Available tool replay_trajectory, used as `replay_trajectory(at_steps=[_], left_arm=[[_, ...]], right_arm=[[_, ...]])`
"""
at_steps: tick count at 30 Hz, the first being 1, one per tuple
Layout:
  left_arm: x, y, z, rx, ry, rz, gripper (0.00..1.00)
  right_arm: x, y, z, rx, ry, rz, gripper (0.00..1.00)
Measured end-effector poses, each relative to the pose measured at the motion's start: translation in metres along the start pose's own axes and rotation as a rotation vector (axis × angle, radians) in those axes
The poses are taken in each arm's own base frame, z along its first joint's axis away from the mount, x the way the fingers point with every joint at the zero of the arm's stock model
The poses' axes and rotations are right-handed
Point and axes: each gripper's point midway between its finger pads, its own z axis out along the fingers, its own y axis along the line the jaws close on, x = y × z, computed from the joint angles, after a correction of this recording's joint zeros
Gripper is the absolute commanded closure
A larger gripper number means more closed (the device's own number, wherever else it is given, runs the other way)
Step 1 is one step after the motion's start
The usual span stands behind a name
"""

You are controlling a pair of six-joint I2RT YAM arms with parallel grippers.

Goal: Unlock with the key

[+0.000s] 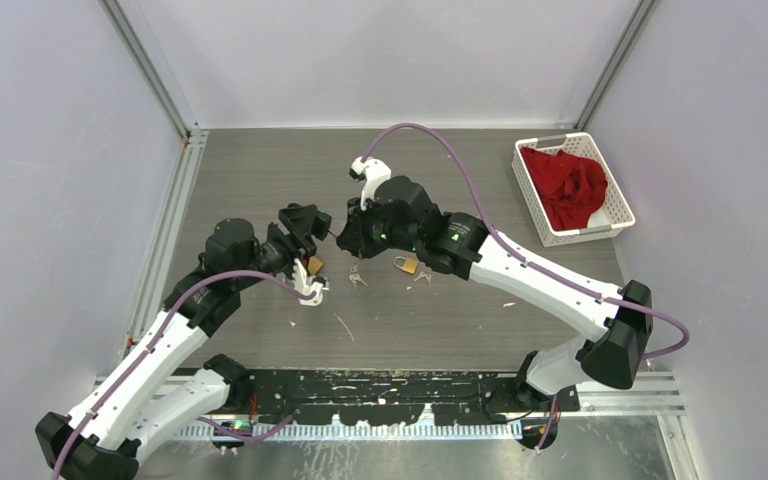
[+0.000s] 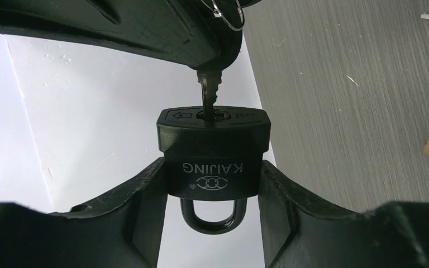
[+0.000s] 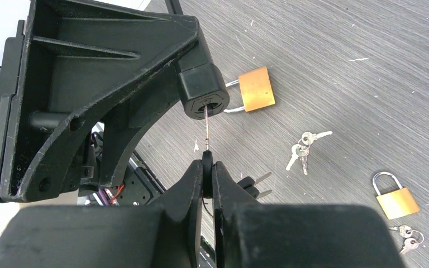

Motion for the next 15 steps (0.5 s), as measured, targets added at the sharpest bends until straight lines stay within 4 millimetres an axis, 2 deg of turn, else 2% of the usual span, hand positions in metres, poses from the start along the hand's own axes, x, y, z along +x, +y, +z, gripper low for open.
replay_trajectory(at_steps=[9, 15], left_arm=[[-0.001, -0.002, -0.001, 0.004, -0.006, -0.017, 1.00], [-0.017, -0.004, -0.009, 0.002, -0.071, -0.059, 1.00]], right_arm=[[0.002, 0.002, 0.000, -0.030, -0.006, -0.038, 0.99], [0.009, 0.007, -0.009, -0.099, -0.018, -0.097, 0.99]])
